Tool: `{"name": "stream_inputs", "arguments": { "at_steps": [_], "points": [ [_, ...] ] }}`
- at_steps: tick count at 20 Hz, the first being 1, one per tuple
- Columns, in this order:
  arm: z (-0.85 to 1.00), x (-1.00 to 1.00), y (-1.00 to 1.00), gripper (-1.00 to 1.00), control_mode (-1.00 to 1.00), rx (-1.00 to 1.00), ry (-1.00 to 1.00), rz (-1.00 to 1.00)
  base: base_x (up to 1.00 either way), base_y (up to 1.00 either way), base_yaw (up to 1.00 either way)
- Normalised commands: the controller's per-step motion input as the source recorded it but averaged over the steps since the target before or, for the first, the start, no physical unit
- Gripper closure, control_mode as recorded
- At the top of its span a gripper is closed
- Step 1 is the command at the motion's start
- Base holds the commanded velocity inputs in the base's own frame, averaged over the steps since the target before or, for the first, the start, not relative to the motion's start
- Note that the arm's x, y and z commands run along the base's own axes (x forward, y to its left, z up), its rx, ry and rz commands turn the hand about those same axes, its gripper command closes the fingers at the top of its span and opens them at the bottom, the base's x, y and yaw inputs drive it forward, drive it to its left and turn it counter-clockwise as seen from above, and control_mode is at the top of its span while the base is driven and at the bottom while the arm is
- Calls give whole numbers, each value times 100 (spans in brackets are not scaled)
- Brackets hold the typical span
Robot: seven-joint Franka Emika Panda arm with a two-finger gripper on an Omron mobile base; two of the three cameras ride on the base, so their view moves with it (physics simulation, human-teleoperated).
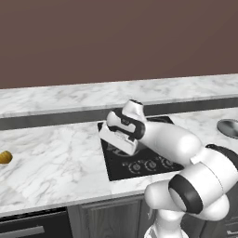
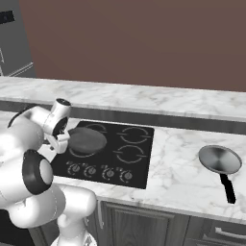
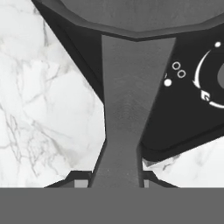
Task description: Place both pans onto different burners. Then place the squash and the fish on different pans.
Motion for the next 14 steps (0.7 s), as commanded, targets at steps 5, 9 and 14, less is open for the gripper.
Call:
{"name": "stream_inputs", "arguments": {
  "at_steps": [5, 9, 14],
  "points": [
    [-22, 7, 0, 100, -100, -1, 0, 0, 0, 0, 0],
    [-19, 17, 0, 100, -100, 0, 0, 0, 0, 0, 0],
    [-24, 22, 0, 100, -100, 0, 0, 0, 0, 0, 0]
  ]
}}
